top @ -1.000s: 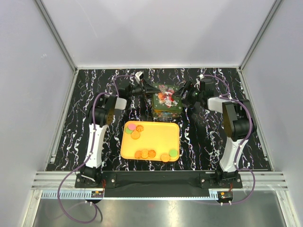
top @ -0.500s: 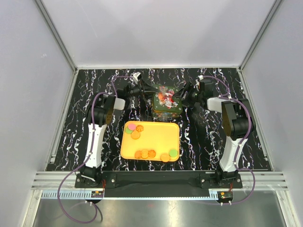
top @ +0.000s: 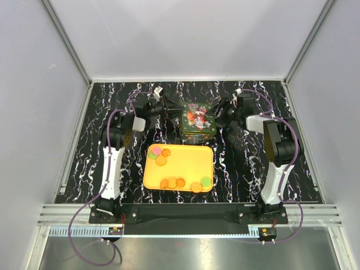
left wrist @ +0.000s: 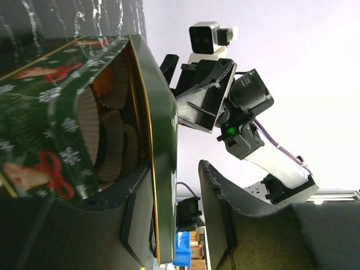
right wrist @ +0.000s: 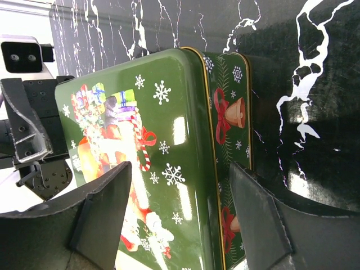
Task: Pack the cookies
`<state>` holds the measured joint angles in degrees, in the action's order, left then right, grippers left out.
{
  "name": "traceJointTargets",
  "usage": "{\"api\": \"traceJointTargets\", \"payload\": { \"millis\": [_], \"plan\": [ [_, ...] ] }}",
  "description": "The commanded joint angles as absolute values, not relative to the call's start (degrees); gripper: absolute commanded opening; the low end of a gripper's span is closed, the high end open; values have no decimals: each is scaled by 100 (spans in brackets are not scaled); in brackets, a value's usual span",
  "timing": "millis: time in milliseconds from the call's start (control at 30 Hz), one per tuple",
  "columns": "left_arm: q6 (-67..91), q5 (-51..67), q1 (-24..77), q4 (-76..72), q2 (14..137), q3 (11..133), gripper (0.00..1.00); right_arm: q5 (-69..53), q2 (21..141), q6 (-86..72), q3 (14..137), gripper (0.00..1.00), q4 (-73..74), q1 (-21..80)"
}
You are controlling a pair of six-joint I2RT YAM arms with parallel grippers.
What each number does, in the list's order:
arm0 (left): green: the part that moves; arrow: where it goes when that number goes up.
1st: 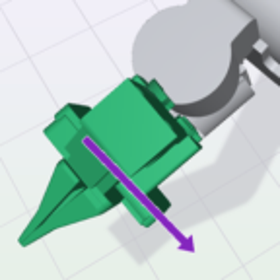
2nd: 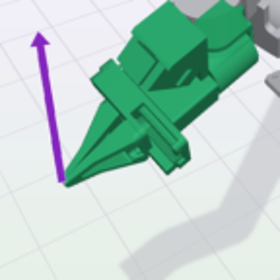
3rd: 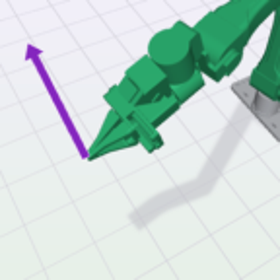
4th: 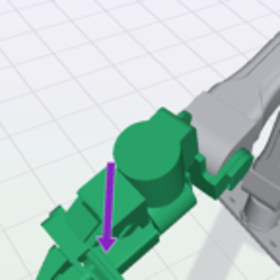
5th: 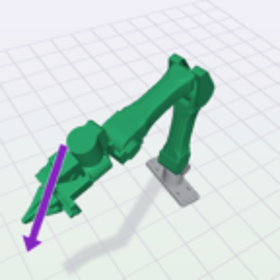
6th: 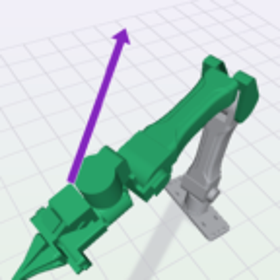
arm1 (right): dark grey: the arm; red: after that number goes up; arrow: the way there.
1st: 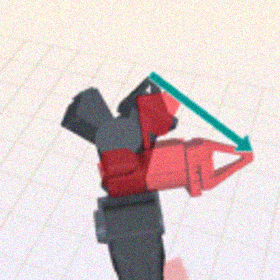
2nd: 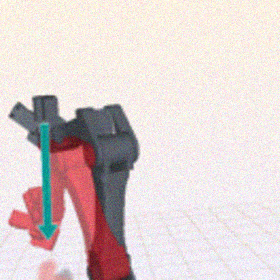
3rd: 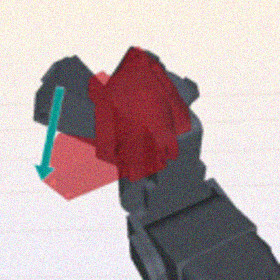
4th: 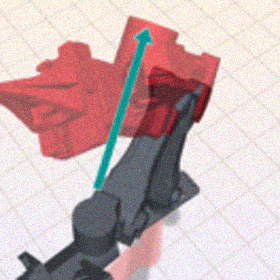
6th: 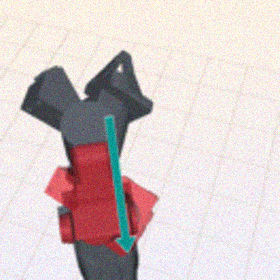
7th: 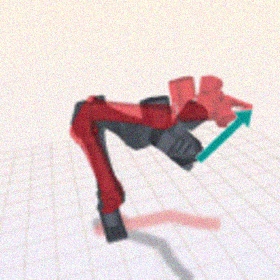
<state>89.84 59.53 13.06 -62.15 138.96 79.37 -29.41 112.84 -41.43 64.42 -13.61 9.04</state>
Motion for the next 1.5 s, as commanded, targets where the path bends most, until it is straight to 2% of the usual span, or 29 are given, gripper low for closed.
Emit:
{"api": "traceJointTargets", "payload": {
  "millis": [0, 500, 733, 967, 1100, 1200, 1467],
  "plan": [
    [8798, 6003, 1178, -6372, 13650, 7875, 41, -2883, 11303, -4069, 6671, 77, -1406, 976],
    [8350, 5942, 958, -5784, 13430, 7629, 41, -2848, 11347, -4096, 6688, 76, -1362, 993],
    [7332, 5705, 932, -4346, 13026, 7541, 42, -2733, 11268, -3999, 6732, 76, -1187, 1011],
    [6302, 5353, 932, -2989, 12630, 7559, 47, -2531, 11276, -3797, 6917, 75, -818, 1116],
    [5775, 5151, 932, -2349, 12463, 7524, 55, -2417, 11268, -3718, 6961, 75, -686, 1151],
    [5424, 4949, 967, -1883, 12340, 7524, 58, -2338, 11285, -3665, 7022, 75, -589, 1178],
    [5475, 4939, 1160, -2206, 12146, 7321, 61, -2101, 11276, -3498, 7207, 76, -308, 1283]
  ]
}}
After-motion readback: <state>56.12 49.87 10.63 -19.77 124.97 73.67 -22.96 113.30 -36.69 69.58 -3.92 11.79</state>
